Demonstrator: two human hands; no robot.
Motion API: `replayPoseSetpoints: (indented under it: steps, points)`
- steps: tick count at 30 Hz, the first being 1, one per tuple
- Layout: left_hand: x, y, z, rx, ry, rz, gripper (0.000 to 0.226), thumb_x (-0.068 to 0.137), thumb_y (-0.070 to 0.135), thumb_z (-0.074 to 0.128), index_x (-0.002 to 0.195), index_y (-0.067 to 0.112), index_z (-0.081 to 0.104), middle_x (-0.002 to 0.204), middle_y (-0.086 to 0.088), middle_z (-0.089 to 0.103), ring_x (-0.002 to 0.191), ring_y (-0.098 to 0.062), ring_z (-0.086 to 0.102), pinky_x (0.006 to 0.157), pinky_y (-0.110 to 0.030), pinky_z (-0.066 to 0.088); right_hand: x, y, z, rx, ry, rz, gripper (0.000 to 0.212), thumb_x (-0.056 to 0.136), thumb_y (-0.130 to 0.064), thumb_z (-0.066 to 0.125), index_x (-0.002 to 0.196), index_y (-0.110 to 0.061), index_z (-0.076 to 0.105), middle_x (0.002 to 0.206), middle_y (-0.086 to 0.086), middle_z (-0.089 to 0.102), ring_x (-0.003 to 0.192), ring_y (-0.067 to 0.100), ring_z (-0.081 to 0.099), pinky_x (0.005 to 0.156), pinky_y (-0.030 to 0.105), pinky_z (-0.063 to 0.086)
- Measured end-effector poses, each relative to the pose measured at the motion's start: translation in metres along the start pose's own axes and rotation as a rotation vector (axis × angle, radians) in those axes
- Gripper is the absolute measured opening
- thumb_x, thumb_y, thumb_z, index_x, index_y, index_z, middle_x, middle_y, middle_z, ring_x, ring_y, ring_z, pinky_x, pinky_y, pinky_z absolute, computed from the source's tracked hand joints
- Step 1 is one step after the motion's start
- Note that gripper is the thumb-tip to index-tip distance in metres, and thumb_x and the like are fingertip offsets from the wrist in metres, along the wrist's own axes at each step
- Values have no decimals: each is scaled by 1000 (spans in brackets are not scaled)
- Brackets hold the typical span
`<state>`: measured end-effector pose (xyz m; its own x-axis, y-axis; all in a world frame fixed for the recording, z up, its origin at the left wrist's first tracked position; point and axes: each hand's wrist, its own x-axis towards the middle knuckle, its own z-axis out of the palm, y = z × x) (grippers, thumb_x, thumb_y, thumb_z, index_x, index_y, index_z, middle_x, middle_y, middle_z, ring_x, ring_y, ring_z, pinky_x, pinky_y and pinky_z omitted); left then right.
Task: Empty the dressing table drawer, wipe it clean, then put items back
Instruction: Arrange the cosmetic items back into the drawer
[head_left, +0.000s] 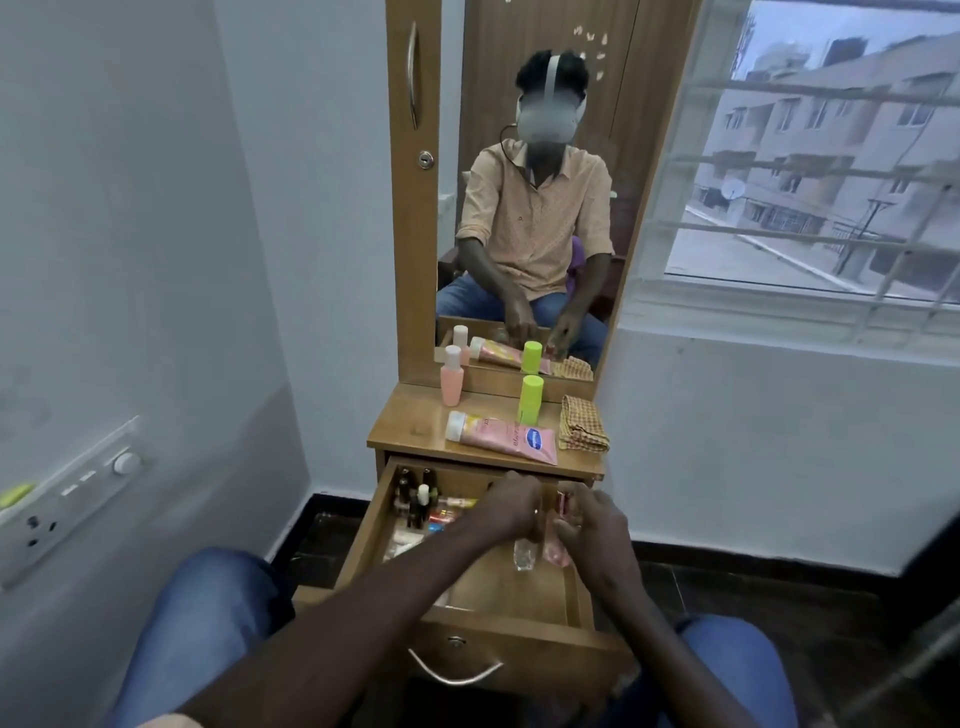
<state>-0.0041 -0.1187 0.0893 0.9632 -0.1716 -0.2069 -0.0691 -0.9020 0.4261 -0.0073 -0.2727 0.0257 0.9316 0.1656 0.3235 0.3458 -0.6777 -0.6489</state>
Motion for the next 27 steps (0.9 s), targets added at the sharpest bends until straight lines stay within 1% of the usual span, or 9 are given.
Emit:
replayPoseSetpoints:
  steps: [2,5,7,8,10,12,19,24,27]
  points:
    - [4,-1,-1,14,-6,3,15,88,9,78,102,5,74,83,-4,68,61,-11,58,58,-24,49,0,3,6,-24,-12,-17,38,91,-18,78,125,-25,62,111,-1,62,93,9,63,76,22,55]
    - [8,-9,5,25,-1,1,19,85,9,81,103,7,75,103,-10,75,84,-22,70,72,-29,55,1,6,12,-61,-39,-22,41,91,-14,78,129,-22,63,117,2,64,97,13,64,75,14,47]
    - [7,-16,13,35,9,9,23,84,10,81,106,6,75,108,-10,73,97,-24,69,74,-28,51,5,9,15,-96,-66,-29,43,91,-14,78,131,-21,63,120,3,65,101,17,67,79,21,53]
    - [7,-19,17,35,17,11,24,83,10,82,106,6,74,109,-10,72,99,-24,69,73,-29,50,7,10,16,-123,-79,-35,44,91,-15,78,131,-22,62,122,4,65,103,19,67,84,31,57]
    - [5,-25,22,30,29,14,24,83,9,82,105,6,74,110,-12,73,97,-25,69,69,-30,48,9,14,16,-169,-112,-44,44,92,-18,76,132,-24,59,128,4,64,107,21,66,93,50,56]
    - [3,-28,25,32,38,24,24,83,8,81,106,4,74,110,-14,72,99,-27,69,68,-30,46,14,15,14,-202,-171,-71,44,93,-20,72,134,-27,57,135,3,62,112,22,64,97,56,51]
    - [-2,-35,24,84,46,32,30,83,13,84,109,2,73,110,-16,72,99,-30,71,77,-36,57,34,11,6,-444,-408,-107,49,98,-17,66,142,-24,47,154,8,50,133,31,54,109,55,39]
    - [-4,-41,25,75,65,39,29,80,11,86,105,4,71,102,-15,73,89,-29,71,71,-36,56,42,9,8,-618,-458,-164,56,97,-24,69,146,-22,42,159,10,46,139,32,51,114,58,36]
    - [-5,-42,26,76,71,41,27,81,11,85,104,4,72,101,-14,73,88,-27,71,74,-37,59,43,10,10,-682,-477,-194,55,97,-24,69,145,-20,43,156,12,49,138,32,51,113,59,37]
